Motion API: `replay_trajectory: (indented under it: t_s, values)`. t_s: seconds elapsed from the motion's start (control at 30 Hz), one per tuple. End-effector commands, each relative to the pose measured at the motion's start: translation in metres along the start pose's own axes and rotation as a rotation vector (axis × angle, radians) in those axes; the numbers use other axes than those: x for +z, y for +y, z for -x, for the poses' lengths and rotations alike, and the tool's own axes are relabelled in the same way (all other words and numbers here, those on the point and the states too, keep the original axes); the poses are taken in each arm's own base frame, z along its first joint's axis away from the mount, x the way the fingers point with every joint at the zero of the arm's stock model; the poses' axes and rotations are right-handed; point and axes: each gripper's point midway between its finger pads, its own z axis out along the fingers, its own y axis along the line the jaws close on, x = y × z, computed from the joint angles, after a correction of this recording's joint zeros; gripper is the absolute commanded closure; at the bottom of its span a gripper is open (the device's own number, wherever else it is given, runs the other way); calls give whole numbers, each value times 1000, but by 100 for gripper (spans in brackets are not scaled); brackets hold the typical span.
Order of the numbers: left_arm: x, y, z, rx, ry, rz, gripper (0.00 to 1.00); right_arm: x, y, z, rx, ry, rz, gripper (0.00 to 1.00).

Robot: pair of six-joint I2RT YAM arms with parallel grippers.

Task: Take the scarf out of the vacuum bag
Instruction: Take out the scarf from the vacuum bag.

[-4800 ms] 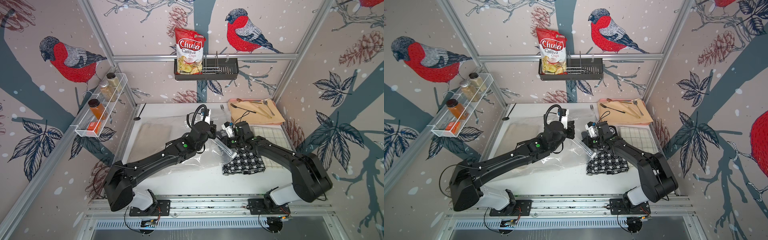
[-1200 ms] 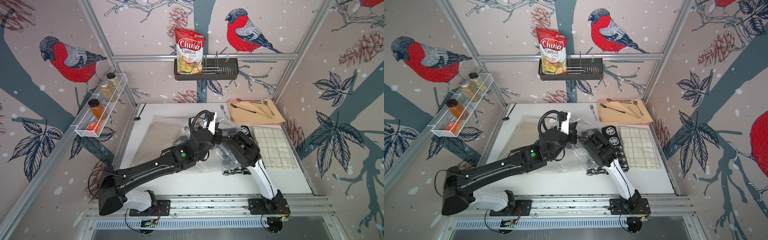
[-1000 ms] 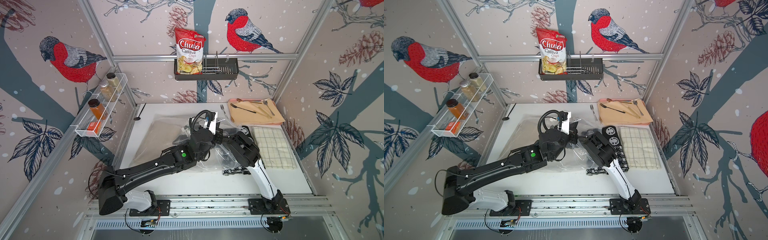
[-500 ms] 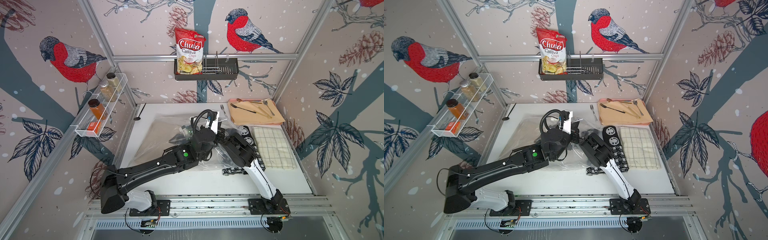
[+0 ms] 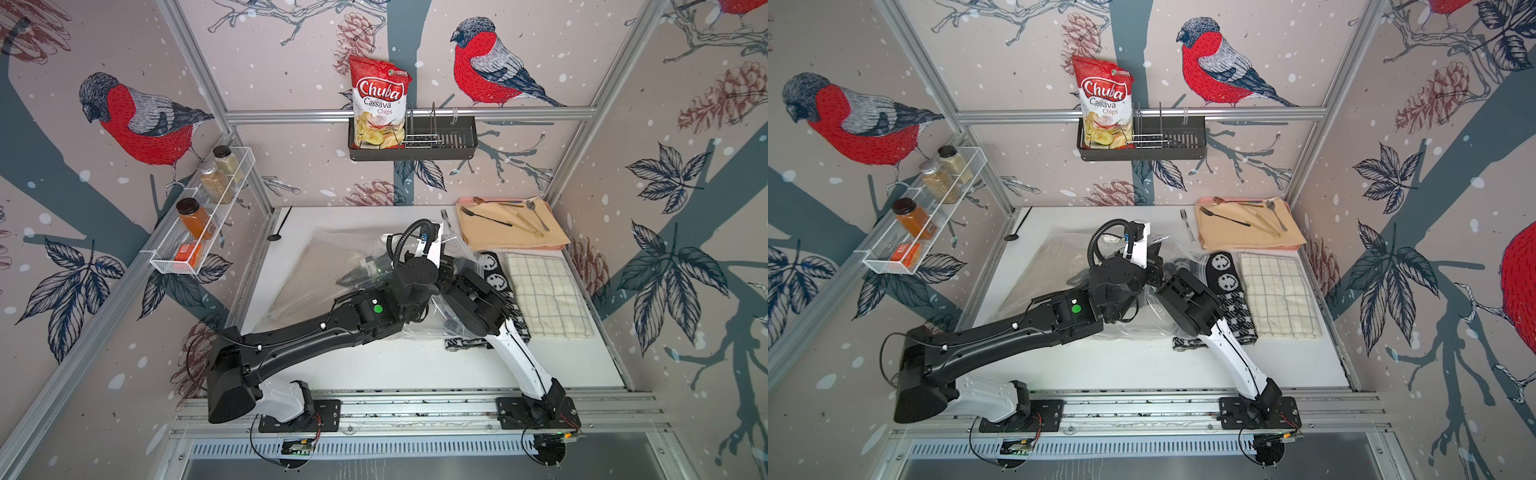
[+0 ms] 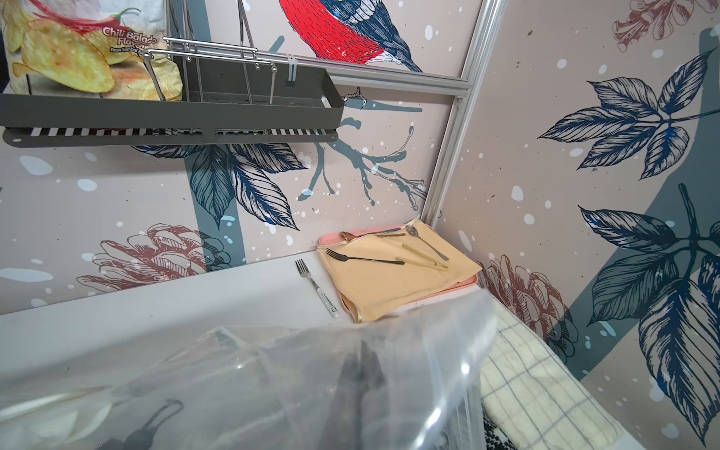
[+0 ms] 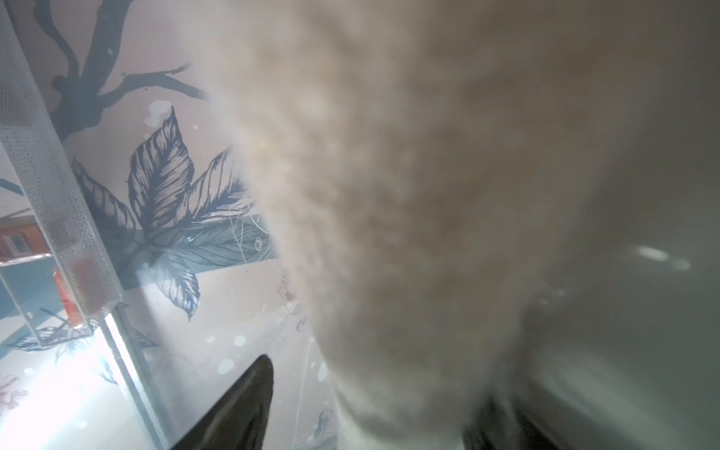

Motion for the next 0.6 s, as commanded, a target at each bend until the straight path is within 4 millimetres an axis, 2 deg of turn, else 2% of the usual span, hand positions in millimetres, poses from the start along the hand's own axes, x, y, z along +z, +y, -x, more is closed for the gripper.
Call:
replay_trajectory:
  t_s: [0.0,0.1,0.27,0.4,0.5,0.57]
  values:
    - [-3,-1,13,-36,-48,-5,100,4,-39,-5,137,-17,-132,26]
    - [-3,-1,13,-38,-47,-4,100,11,-37,-2,108,-27,-146,26]
    - [-4,-2,13,-45,-47,-12,100,37,-37,4,87,5,-128,26]
    - [-5,-2,14,-47,-46,-18,100,44,-44,5,74,11,-125,32]
    - [-5,-3,14,-48,-47,-22,100,52,-37,4,65,39,-84,33]
    - [-5,-3,13,-49,-45,-24,100,56,-25,0,40,61,-46,33]
